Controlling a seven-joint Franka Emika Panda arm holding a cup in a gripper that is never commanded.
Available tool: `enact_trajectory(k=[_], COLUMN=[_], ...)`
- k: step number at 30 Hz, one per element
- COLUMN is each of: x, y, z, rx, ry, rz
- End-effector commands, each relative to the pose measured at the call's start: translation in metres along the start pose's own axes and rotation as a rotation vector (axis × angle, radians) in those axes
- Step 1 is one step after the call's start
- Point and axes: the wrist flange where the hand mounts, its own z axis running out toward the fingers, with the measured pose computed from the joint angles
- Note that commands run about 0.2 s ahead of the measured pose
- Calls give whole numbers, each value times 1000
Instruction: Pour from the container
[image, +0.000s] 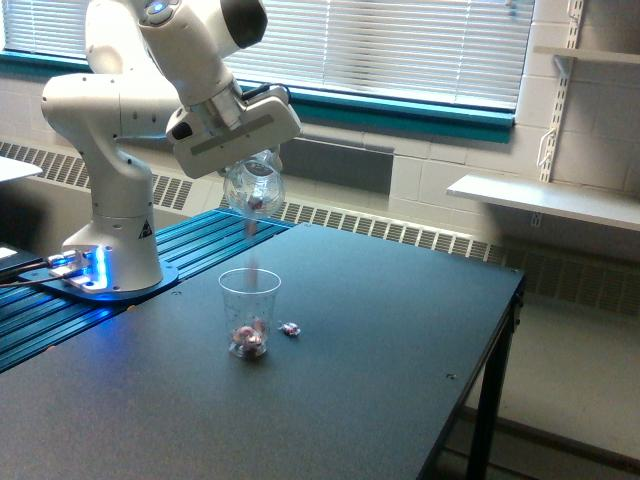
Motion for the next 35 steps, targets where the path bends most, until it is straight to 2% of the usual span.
enact_trajectory(k=[1,14,27,35], x=[12,15,23,21], y=[10,10,11,10], z=[11,16,18,22], rx=[-28,-43,-68,-65], ry=[-7,1,89,85], rz=[10,6,-20,-7])
